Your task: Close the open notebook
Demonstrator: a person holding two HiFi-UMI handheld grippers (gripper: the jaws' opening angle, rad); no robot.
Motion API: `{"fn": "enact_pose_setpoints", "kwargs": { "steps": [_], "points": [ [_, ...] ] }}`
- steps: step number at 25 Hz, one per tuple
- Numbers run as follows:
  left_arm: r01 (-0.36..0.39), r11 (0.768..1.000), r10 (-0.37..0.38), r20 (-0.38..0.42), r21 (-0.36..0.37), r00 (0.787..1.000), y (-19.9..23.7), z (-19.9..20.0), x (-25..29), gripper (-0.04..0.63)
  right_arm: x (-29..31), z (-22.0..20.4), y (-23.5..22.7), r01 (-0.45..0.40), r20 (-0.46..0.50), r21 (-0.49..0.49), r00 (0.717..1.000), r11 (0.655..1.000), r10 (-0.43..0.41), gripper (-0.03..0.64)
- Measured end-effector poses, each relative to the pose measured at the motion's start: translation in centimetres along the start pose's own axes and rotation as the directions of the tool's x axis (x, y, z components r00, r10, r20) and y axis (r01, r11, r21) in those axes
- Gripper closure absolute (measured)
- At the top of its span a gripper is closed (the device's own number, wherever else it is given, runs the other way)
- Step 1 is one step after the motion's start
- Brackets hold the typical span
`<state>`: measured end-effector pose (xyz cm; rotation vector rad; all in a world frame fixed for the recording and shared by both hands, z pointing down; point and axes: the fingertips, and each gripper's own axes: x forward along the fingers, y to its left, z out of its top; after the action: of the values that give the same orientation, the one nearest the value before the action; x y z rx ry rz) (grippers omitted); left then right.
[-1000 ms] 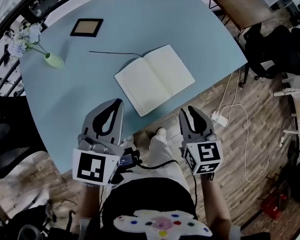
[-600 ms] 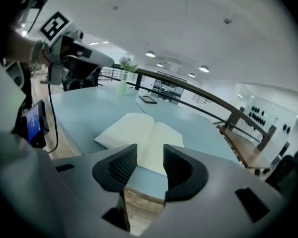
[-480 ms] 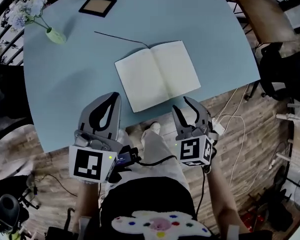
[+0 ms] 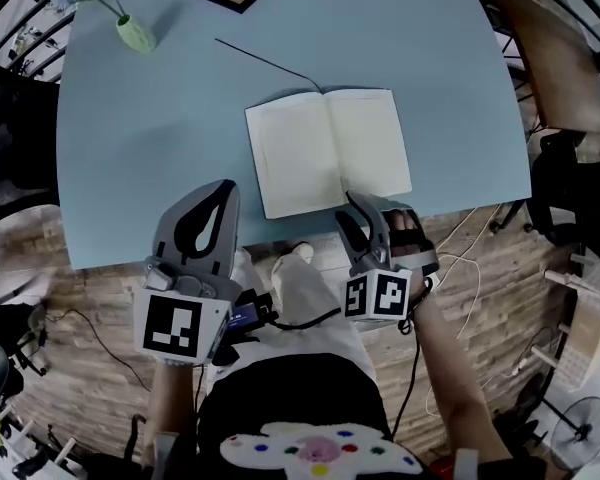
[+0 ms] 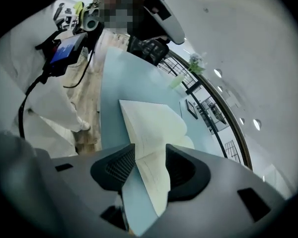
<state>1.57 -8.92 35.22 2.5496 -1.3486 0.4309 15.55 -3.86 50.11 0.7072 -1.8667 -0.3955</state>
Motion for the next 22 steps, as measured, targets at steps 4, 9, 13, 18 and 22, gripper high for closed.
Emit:
{"fn": "enact_pose_setpoints", "kwargs": {
  "steps": [4, 9, 13, 18, 22],
  "points": [
    [-0.034, 0.999, 0.034, 0.002, -0.012, 0.999, 0.3, -0.3, -0.1, 0.578, 1.1, 0.0, 0.9, -0.039, -0.011, -0.13, 0.999, 0.991, 0.038, 0.426],
    [-0.069, 0.997, 0.069, 0.0, -0.027, 0.998, 0.7, -0.6, -0.3, 0.578, 2.0, -0.1, 1.5, -0.054, -0.019, -0.22, 0.999, 0.974, 0.051, 0.426],
    [-0.085, 0.996, 0.084, -0.011, -0.034, 0.996, 1.0, -1.2, -0.5, 0.578, 2.6, 0.1, 1.8, -0.07, -0.018, -0.249, 0.998, 0.966, 0.068, 0.426],
    [-0.092, 0.995, 0.091, -0.009, -0.036, 0.996, 1.0, -1.3, -0.6, 0.578, 2.9, 0.2, 2.0, -0.082, -0.01, -0.227, 0.997, 0.971, 0.082, 0.426],
    [-0.094, 0.995, 0.094, -0.01, -0.038, 0.996, 0.9, -1.3, -0.7, 0.578, 3.1, 0.1, 2.1, -0.078, -0.011, -0.233, 0.997, 0.969, 0.078, 0.428]
  ]
}}
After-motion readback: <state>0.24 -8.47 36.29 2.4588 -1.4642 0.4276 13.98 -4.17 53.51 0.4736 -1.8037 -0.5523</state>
